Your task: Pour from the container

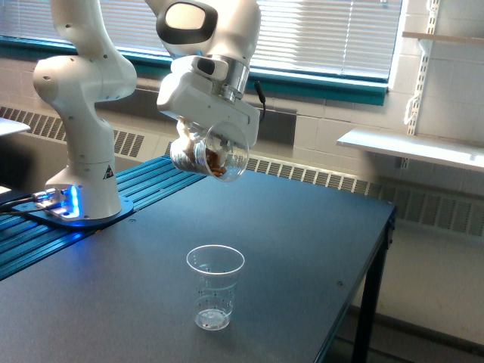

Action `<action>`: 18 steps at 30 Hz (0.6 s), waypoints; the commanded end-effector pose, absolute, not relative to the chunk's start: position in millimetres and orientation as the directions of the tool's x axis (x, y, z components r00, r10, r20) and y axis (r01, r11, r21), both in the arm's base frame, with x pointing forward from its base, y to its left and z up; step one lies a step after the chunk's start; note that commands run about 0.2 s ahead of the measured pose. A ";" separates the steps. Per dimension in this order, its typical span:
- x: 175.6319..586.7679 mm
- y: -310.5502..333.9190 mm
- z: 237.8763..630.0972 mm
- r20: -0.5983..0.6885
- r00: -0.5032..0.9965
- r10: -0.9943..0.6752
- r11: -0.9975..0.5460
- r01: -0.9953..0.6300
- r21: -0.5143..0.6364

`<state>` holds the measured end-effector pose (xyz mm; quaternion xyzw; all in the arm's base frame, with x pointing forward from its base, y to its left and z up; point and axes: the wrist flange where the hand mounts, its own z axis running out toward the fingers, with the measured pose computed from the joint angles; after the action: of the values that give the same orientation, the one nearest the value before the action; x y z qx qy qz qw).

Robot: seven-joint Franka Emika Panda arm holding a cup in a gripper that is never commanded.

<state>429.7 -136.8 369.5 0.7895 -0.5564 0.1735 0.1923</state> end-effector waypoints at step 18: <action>423.1 -137.8 351.8 0.489 0.310 -0.815 -0.288 -0.950 0.122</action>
<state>425.3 -136.8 352.7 0.7915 -0.5539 0.1645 0.1991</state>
